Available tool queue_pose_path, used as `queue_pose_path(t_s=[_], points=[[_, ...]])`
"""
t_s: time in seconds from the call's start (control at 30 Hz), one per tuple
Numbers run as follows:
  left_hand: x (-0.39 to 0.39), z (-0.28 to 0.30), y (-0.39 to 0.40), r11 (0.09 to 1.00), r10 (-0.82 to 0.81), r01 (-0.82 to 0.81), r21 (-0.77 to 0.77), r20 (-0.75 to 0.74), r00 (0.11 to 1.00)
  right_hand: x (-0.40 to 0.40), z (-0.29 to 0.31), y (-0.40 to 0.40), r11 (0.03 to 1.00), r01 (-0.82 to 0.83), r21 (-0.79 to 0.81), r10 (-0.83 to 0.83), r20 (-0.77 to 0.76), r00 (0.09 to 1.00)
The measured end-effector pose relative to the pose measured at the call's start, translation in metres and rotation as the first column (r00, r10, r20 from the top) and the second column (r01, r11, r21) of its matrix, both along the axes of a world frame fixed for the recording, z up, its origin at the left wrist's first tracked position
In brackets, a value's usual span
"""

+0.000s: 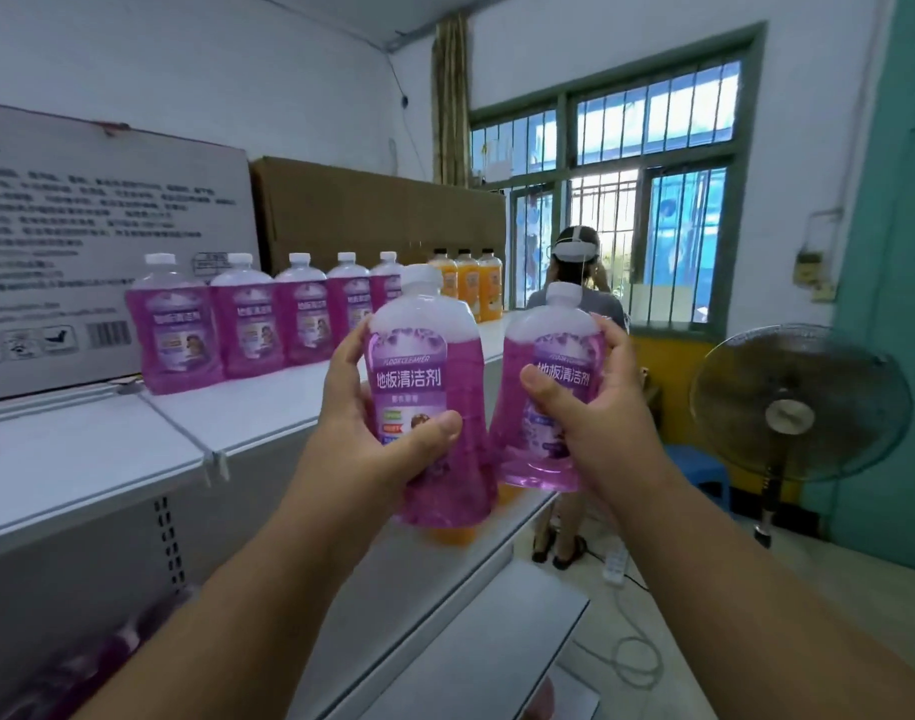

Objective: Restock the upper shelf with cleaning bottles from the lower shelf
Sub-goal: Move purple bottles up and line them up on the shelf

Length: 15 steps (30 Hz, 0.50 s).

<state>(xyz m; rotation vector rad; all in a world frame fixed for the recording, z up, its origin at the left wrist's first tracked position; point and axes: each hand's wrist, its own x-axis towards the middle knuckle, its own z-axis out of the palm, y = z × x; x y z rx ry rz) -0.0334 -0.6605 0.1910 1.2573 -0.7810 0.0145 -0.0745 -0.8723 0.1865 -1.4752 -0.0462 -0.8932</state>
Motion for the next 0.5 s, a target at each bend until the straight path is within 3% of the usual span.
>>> queue_pose_path(t_s=[0.27, 0.4, 0.5], points=[[0.070, 0.039, -0.040, 0.939, 0.329, -0.342, 0.040, 0.197, 0.924, 0.084, 0.036, -0.055, 0.977, -0.181, -0.110, 0.190, 0.082, 0.978], [0.089, 0.043, -0.039, 0.816, 0.565, -0.578, 0.015, 0.196, 0.802, 0.130, 0.048, -0.061, 0.922, -0.346, -0.175, 0.365, 0.085, 0.927], [0.099, 0.048, -0.023, 0.670, 0.696, -0.734, 0.106, 0.254, 0.672, 0.161, 0.054, -0.053, 0.879, -0.424, -0.220, 0.450, 0.086, 0.889]])
